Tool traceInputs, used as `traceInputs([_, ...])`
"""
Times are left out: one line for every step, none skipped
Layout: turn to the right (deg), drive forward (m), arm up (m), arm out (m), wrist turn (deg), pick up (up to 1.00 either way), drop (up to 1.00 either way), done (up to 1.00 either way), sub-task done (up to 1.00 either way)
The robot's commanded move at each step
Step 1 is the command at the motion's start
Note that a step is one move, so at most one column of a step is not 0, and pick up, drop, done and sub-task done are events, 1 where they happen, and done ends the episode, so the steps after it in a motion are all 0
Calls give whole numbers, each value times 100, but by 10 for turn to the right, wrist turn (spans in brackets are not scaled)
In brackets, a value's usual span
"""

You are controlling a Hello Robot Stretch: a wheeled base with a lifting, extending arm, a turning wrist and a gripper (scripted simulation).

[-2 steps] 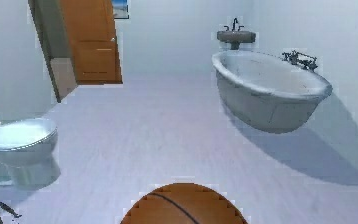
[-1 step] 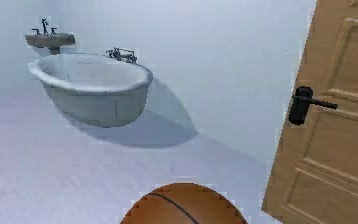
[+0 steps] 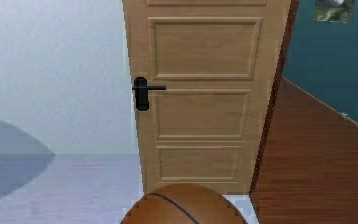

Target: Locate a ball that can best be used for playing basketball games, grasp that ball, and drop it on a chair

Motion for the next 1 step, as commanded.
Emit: traceInputs([0, 15, 0, 0, 0, 0, 0, 0, 0])
